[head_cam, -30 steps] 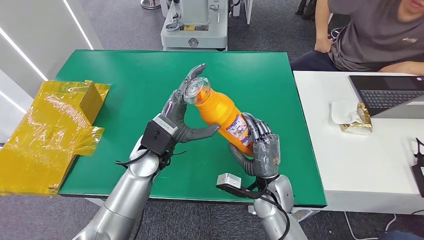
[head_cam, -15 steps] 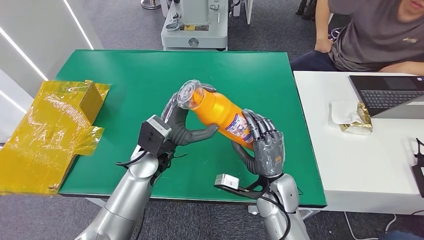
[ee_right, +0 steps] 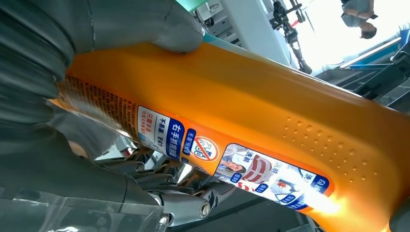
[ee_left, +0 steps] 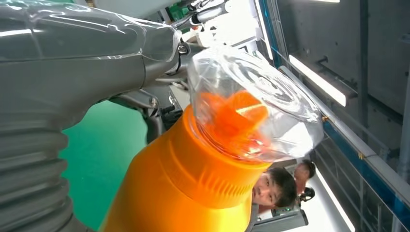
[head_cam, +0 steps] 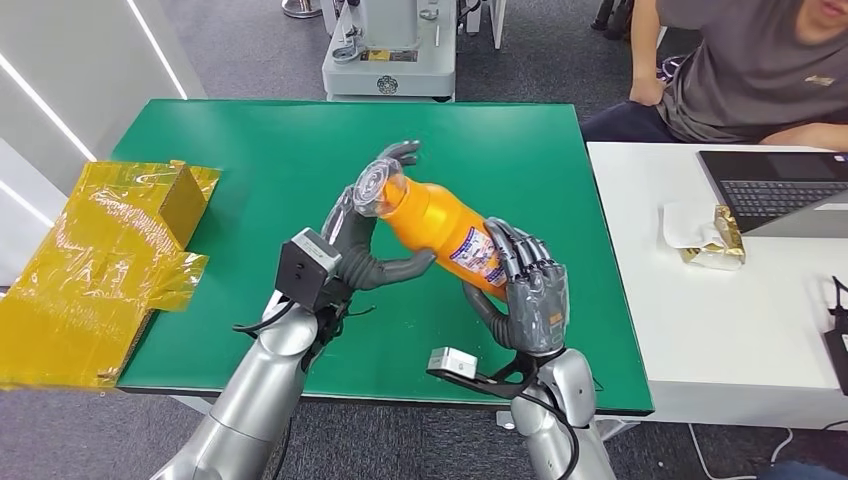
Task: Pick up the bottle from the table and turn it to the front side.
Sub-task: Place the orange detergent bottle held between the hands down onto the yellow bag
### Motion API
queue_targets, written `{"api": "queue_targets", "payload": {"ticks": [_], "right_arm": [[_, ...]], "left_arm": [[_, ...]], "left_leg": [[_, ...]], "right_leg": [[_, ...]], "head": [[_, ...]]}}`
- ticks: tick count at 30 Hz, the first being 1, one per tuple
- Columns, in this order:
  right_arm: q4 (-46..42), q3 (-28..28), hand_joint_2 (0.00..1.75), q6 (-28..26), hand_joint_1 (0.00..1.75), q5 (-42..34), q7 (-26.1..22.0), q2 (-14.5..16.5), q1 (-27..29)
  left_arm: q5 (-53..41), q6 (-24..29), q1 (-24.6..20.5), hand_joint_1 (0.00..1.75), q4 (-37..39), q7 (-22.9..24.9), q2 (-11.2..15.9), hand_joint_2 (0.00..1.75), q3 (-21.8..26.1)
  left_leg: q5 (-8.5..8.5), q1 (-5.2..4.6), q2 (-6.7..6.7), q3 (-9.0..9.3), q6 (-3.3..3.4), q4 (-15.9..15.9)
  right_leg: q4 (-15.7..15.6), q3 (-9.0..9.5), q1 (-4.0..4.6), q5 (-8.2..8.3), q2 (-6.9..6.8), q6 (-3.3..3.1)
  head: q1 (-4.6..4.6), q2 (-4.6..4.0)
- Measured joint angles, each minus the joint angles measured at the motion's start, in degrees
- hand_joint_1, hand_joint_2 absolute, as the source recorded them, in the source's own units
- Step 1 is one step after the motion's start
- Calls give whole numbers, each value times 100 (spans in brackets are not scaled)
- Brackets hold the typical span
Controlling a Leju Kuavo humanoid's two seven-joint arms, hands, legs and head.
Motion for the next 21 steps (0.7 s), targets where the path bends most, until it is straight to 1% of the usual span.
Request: {"api": "queue_targets", "payload": {"ticks": [6, 14, 21], "right_arm": [[-96, 14, 175, 0, 175, 181, -130, 92, 1], [-302, -95, 175, 0, 175, 549, -128, 154, 27], [-391, -166, 175, 0, 175, 618, -142, 180, 46]], "left_arm": [[4, 11, 37, 0, 2, 90, -27, 175, -24], [47, 11, 70, 0, 2, 99, -51, 175, -28], [45, 15, 83, 0, 2, 105, -69, 175, -39]], "left_leg": [[0, 0, 2, 0, 0, 0], [0, 0, 1, 0, 0, 0], [0, 0, 2, 0, 0, 0]], "right_leg": [[0, -2, 0, 0, 2, 0], [0, -2, 0, 0, 1, 0], [0, -2, 0, 0, 1, 0]], "head": [[-1, 0], [0, 0], [0, 0]]}}
